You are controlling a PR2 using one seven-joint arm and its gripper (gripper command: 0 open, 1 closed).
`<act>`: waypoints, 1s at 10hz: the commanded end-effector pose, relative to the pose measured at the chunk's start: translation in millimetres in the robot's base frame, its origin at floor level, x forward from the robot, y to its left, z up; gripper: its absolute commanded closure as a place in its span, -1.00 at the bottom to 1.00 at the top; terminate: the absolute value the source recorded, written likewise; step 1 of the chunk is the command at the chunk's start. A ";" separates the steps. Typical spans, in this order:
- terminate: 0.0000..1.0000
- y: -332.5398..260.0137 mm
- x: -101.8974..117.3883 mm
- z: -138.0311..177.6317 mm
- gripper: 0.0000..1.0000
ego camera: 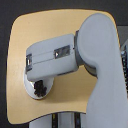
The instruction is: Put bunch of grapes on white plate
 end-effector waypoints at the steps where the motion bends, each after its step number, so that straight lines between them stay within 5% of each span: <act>1: -1.00 -4.3 16.2 -3.4 1.00; 8: -1.00 -6.9 21.9 2.0 1.00; 9: -1.00 -8.0 23.0 3.8 -1.00; 10: -1.00 -8.5 23.6 6.3 -1.00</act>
